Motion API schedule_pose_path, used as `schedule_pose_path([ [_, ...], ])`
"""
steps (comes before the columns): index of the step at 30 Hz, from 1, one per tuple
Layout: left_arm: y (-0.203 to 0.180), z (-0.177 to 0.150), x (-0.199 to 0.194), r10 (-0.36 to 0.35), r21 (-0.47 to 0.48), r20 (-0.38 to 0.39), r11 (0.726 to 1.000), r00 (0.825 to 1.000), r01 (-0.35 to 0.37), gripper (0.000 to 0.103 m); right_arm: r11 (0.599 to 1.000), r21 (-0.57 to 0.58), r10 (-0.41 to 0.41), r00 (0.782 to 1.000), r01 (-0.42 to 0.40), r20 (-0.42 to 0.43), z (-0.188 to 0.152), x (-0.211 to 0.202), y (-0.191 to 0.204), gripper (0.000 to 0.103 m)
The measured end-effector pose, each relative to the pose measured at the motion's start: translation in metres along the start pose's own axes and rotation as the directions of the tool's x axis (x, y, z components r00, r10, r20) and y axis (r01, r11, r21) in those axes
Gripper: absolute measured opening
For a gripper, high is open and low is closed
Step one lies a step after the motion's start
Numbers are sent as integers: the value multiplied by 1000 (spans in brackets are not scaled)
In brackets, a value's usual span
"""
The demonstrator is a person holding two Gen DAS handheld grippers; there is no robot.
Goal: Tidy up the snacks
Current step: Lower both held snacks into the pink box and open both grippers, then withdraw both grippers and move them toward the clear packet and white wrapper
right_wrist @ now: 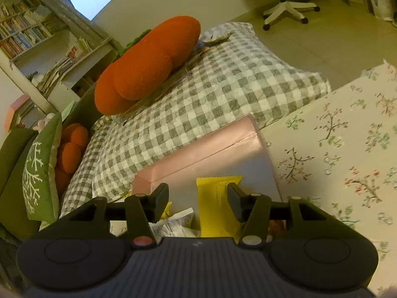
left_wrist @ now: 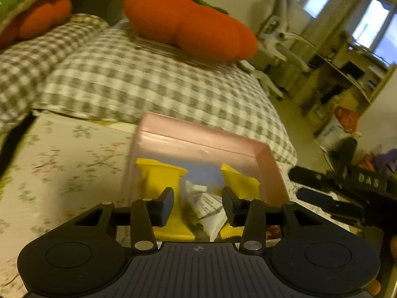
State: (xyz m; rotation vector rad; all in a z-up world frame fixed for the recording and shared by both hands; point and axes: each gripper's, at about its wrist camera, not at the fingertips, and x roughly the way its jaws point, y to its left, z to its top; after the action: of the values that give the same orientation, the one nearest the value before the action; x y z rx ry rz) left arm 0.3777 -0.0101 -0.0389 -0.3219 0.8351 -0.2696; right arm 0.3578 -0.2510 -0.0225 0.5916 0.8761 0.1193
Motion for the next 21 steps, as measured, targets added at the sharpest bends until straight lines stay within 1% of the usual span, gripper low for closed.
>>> schedule_pose_path([
  [2, -3, 2, -14, 37, -8, -6, 999, 999, -37, 49, 1000, -13, -23, 1000, 22, -15, 3, -8, 4, 50],
  [4, -8, 1, -30, 84, -24, -16, 996, 996, -84, 62, 998, -39, -46, 998, 44, -36, 5, -17, 12, 50],
  [5, -8, 0, -38, 94, -42, -23, 995, 995, -95, 64, 997, -53, -52, 998, 49, -44, 5, -21, 17, 50],
  [7, -8, -5, -55, 83, -91, -31, 992, 996, -85, 69, 995, -84, -54, 997, 49, -58, 4, -35, 27, 50],
  [8, -10, -8, -63, 81, -115, -38, 990, 996, -85, 71, 993, -104, -54, 996, 47, -65, 2, -41, 31, 54],
  [9, -11, -12, -69, 85, -131, -47, 987, 995, -90, 75, 990, -135, -62, 996, 52, -71, -2, -50, 37, 60],
  [10, -13, -17, -75, 94, -150, -60, 983, 994, -102, 78, 985, -161, -72, 995, 59, -76, -5, -55, 40, 62],
  [12, -16, -26, -85, 99, -170, -90, 979, 991, -113, 78, 974, -215, -96, 991, 74, -96, -15, -69, 46, 65],
  [14, -19, -37, -93, 93, -183, -120, 976, 988, -114, 79, 966, -249, -108, 986, 74, -125, -25, -81, 45, 65],
  [16, -20, -49, -101, 104, -190, -135, 973, 985, -129, 85, 964, -253, -122, 982, 82, -147, -30, -90, 40, 66],
  [19, -23, -64, -110, 130, -170, -142, 974, 981, -153, 86, 959, -267, -147, 971, 94, -187, -40, -100, 31, 68],
  [21, -24, -74, -109, 156, -145, -157, 973, 975, -179, 87, 949, -297, -173, 962, 106, -209, -50, -100, 29, 73],
])
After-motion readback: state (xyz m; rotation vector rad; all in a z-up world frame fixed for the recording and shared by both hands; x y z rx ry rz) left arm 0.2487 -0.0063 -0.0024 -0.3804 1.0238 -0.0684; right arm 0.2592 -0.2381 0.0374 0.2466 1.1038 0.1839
